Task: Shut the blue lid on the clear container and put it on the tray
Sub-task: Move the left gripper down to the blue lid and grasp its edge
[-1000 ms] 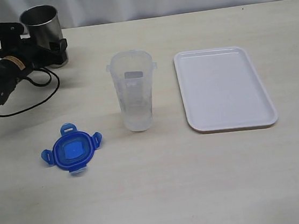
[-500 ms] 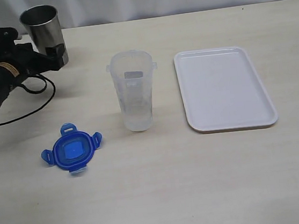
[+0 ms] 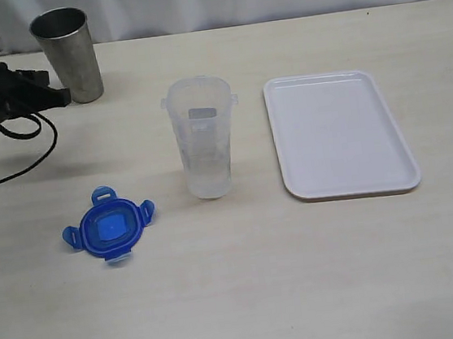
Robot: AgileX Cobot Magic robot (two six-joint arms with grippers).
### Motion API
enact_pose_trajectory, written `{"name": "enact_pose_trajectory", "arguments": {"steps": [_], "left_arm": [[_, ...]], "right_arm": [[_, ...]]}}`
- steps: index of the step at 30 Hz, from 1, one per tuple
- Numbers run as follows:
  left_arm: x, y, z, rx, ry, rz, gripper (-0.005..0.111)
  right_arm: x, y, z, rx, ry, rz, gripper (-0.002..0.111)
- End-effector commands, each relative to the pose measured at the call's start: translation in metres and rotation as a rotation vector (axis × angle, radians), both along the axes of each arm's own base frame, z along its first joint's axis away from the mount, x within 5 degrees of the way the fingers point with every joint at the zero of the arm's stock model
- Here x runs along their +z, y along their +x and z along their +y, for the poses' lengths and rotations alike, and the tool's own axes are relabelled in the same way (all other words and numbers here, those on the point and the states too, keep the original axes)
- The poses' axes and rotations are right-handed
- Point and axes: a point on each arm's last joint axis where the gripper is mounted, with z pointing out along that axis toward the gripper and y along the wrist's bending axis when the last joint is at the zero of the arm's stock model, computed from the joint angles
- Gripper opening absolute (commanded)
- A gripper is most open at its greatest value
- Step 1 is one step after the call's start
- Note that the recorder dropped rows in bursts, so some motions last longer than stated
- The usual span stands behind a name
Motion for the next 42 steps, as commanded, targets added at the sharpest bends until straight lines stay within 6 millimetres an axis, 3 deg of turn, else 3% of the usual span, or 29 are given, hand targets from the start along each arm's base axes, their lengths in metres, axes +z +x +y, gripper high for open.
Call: {"name": "enact_pose_trajectory", "arguments": {"steps": [1,8,14,19,24,26,29,31,36,42], "left_arm": [[0.023,-0.015,0.007,0.052,0.049,0.113,0.0],[0.053,-0.039,0.015,0.168,0.033,0.273,0.0],[0.064,-0.053,0.023,0.243,0.122,0.664,0.0],[0.069,-0.066,0.013,0.109,0.111,0.883,0.0],[0.062,-0.071,0.004,0.091,-0.016,0.912,0.006],[0.058,-0.074,0.001,0.101,-0.065,0.915,0.014],[0.037,-0.082,0.001,0.129,-0.09,0.933,0.036],[0.029,-0.085,0.001,0.122,-0.081,0.963,0.042],[0.019,-0.092,-0.01,0.083,-0.195,1.013,0.042],[-0.011,-0.121,-0.025,0.134,-0.225,1.032,0.042]], "right_arm": [[0.0,0.0,0.0,-0.003,0.01,-0.005,0.004],[0.0,0.0,0.0,-0.003,0.01,-0.005,0.004],[0.0,0.0,0.0,-0.003,0.01,-0.005,0.004],[0.0,0.0,0.0,-0.003,0.01,-0.005,0.004],[0.0,0.0,0.0,-0.003,0.01,-0.005,0.004],[0.0,0.0,0.0,-0.003,0.01,-0.005,0.004],[0.0,0.0,0.0,-0.003,0.01,-0.005,0.004],[0.0,0.0,0.0,-0.003,0.01,-0.005,0.004],[0.0,0.0,0.0,-0.003,0.01,-0.005,0.004],[0.0,0.0,0.0,-0.003,0.01,-0.005,0.004]]}}
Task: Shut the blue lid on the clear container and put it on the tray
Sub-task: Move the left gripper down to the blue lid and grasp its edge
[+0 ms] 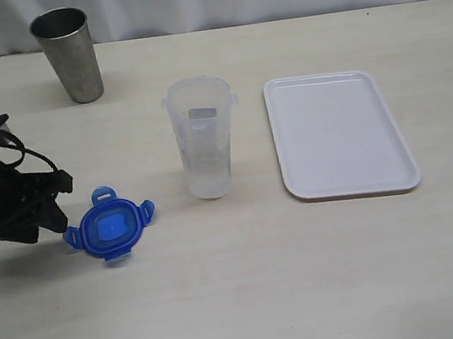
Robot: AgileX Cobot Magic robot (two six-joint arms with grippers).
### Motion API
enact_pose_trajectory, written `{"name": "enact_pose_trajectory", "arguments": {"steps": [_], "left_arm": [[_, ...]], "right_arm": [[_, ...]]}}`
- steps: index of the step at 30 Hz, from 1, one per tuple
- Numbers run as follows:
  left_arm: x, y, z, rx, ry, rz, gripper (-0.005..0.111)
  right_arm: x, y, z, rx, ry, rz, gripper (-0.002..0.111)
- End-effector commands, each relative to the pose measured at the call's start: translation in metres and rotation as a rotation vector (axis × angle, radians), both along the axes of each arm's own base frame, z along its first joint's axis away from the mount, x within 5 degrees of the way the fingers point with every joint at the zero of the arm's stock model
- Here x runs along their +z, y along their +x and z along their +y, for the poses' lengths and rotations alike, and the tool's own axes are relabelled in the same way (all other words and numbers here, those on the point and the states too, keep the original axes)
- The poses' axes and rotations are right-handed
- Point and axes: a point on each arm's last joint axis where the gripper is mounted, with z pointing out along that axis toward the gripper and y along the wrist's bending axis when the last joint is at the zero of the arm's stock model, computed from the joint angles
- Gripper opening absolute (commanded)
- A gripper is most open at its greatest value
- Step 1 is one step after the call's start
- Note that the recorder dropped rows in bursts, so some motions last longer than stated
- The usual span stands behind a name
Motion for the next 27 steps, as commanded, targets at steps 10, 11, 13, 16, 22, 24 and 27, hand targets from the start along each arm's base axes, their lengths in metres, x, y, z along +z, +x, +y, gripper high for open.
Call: {"name": "enact_pose_trajectory", "arguments": {"steps": [10,11,13,16,22,24,27], "left_arm": [[-0.019,-0.013,-0.016,0.131,-0.027,-0.075,0.042],[-0.018,-0.013,-0.019,0.13,-0.03,-0.077,0.042],[-0.018,-0.013,-0.025,0.113,-0.028,-0.095,0.042],[-0.018,-0.012,-0.029,0.106,-0.016,-0.131,0.042],[-0.019,-0.014,-0.029,0.1,-0.012,-0.103,0.042],[-0.019,-0.015,-0.029,0.1,-0.017,-0.092,0.042],[-0.019,-0.015,-0.029,0.098,-0.016,-0.092,0.042]], "right_arm": [[0.0,0.0,0.0,-0.003,0.01,-0.005,0.004],[0.0,0.0,0.0,-0.003,0.01,-0.005,0.004],[0.0,0.0,0.0,-0.003,0.01,-0.005,0.004],[0.0,0.0,0.0,-0.003,0.01,-0.005,0.004],[0.0,0.0,0.0,-0.003,0.01,-0.005,0.004],[0.0,0.0,0.0,-0.003,0.01,-0.005,0.004],[0.0,0.0,0.0,-0.003,0.01,-0.005,0.004]]}}
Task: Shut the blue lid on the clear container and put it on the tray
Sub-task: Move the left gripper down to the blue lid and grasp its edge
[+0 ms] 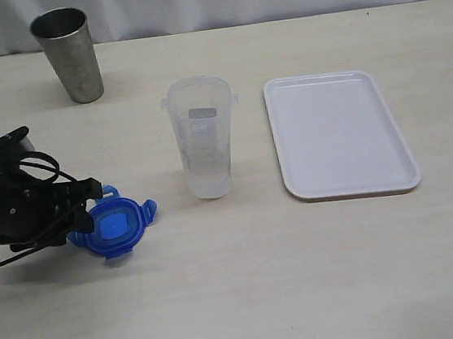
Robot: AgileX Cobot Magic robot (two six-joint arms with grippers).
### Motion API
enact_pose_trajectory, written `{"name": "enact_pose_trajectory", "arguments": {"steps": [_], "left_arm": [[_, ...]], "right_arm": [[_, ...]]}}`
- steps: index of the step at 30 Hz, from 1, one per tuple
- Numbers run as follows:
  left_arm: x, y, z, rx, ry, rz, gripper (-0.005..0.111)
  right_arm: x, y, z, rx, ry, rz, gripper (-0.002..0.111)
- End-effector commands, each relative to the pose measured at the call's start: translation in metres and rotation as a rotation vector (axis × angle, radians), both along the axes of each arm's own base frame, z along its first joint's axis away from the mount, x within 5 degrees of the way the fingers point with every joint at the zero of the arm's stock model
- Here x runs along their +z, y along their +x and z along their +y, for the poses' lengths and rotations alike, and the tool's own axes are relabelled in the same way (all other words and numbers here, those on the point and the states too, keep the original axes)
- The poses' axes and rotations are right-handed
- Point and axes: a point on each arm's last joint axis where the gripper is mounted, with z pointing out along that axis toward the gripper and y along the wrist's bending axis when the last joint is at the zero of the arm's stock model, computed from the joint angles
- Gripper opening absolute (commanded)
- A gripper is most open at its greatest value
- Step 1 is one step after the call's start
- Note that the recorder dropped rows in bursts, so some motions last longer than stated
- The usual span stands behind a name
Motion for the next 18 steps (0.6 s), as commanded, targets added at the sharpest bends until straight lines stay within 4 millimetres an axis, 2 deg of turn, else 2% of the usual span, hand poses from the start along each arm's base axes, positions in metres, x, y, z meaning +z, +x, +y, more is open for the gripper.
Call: {"name": "enact_pose_trajectory", "arguments": {"steps": [1,10,12,18], "left_arm": [[-0.002,-0.003,-0.001,-0.009,0.005,0.016,0.042],[-0.012,-0.005,0.003,0.012,0.039,0.001,0.041],[-0.012,-0.005,0.003,0.012,0.039,0.001,0.037],[-0.012,-0.005,0.003,0.014,0.037,0.001,0.015]], "right_arm": [[0.0,0.0,0.0,-0.003,0.01,-0.005,0.004],[0.0,0.0,0.0,-0.003,0.01,-0.005,0.004],[0.0,0.0,0.0,-0.003,0.01,-0.005,0.004],[0.0,0.0,0.0,-0.003,0.01,-0.005,0.004]]}}
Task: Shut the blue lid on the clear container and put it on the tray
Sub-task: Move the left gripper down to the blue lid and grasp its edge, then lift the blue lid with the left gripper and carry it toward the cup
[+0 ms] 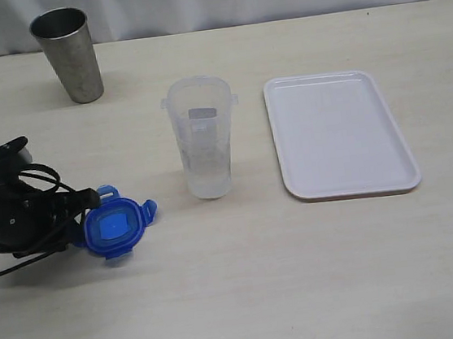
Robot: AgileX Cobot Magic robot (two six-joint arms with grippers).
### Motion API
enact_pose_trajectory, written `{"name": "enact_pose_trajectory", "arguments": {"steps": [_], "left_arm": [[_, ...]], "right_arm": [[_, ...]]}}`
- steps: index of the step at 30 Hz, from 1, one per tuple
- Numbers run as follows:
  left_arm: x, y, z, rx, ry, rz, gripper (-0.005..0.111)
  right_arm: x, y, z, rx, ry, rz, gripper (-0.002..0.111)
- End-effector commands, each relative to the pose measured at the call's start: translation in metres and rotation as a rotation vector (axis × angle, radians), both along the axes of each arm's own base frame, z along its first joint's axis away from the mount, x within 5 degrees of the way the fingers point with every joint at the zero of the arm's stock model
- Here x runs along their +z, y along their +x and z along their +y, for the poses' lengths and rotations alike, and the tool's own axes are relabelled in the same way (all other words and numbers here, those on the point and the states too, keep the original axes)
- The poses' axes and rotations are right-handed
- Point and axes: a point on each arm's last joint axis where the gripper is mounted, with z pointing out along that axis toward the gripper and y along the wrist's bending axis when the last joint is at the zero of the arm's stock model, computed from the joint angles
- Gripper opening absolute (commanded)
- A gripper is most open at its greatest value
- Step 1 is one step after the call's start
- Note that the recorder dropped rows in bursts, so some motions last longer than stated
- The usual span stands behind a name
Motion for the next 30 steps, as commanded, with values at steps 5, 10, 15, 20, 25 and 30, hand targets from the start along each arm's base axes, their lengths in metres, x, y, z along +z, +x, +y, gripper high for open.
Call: {"name": "enact_pose_trajectory", "arguments": {"steps": [5,10,15,20,25,30], "left_arm": [[-0.0011,0.0004,-0.001,0.003,0.007,-0.011,0.007],[-0.001,0.001,-0.0008,0.005,0.009,-0.017,0.006],[-0.0011,0.0009,-0.0007,-0.025,0.017,-0.024,0.006],[-0.001,0.0012,-0.0006,-0.053,0.026,-0.035,0.002],[-0.001,0.001,-0.0007,-0.09,0.034,-0.043,0.0],[0.0052,0.0045,-0.0029,-0.135,0.03,-0.046,0.0]], "right_arm": [[-0.0001,-0.0001,0.0001,-0.003,0.01,-0.005,0.004],[-0.0001,-0.0001,0.0001,-0.003,0.01,-0.005,0.004],[-0.0001,-0.0001,0.0001,-0.003,0.01,-0.005,0.004],[-0.0001,-0.0001,0.0001,-0.003,0.01,-0.005,0.004],[-0.0001,-0.0001,0.0001,-0.003,0.01,-0.005,0.004],[-0.0001,-0.0001,0.0001,-0.003,0.01,-0.005,0.004]]}}
